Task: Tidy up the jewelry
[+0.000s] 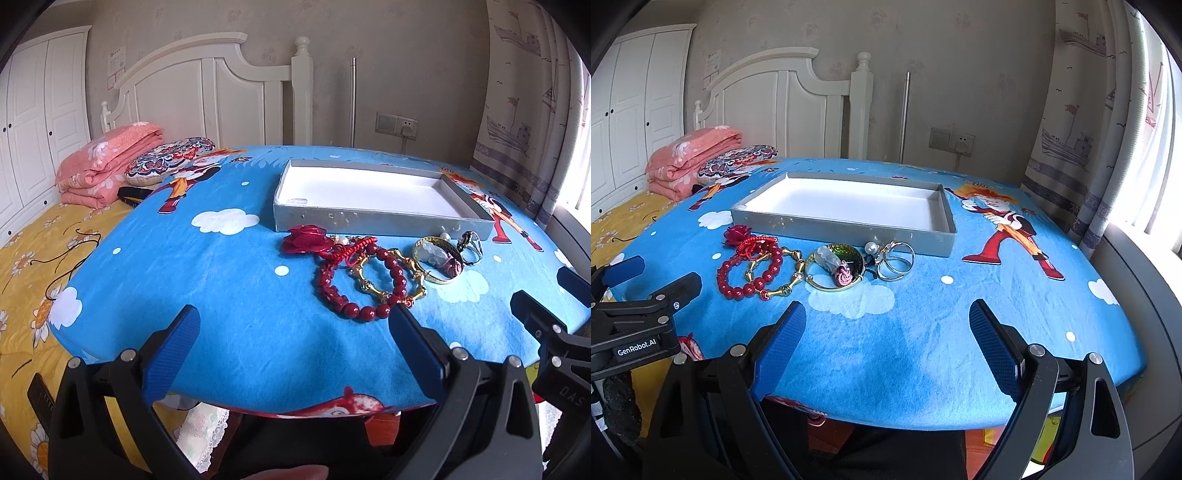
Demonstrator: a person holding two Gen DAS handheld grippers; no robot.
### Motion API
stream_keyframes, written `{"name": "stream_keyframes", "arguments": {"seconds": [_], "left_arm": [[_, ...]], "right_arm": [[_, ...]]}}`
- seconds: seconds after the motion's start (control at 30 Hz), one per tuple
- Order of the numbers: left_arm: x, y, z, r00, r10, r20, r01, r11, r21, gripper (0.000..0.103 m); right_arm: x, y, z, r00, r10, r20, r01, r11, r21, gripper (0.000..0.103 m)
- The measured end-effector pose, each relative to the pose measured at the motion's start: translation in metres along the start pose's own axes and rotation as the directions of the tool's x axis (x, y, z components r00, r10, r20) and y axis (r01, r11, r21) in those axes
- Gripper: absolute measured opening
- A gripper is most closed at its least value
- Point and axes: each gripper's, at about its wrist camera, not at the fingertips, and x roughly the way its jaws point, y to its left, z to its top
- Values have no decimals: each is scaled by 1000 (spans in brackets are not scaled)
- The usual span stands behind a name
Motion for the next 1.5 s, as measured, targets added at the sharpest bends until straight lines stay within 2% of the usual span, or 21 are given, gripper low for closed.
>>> {"name": "stream_keyframes", "arguments": {"seconds": [0.9, 1.5], "left_arm": [[5, -2, -1, 1000, -3, -24, 3, 1000, 10, 99], [2, -8, 1, 999, -30, -22, 30, 999, 41, 99]], "right_arm": [[8, -6, 0, 999, 22, -36, -21, 999, 35, 85], [14, -8, 0, 998, 23, -66, -21, 999, 40, 85]]}}
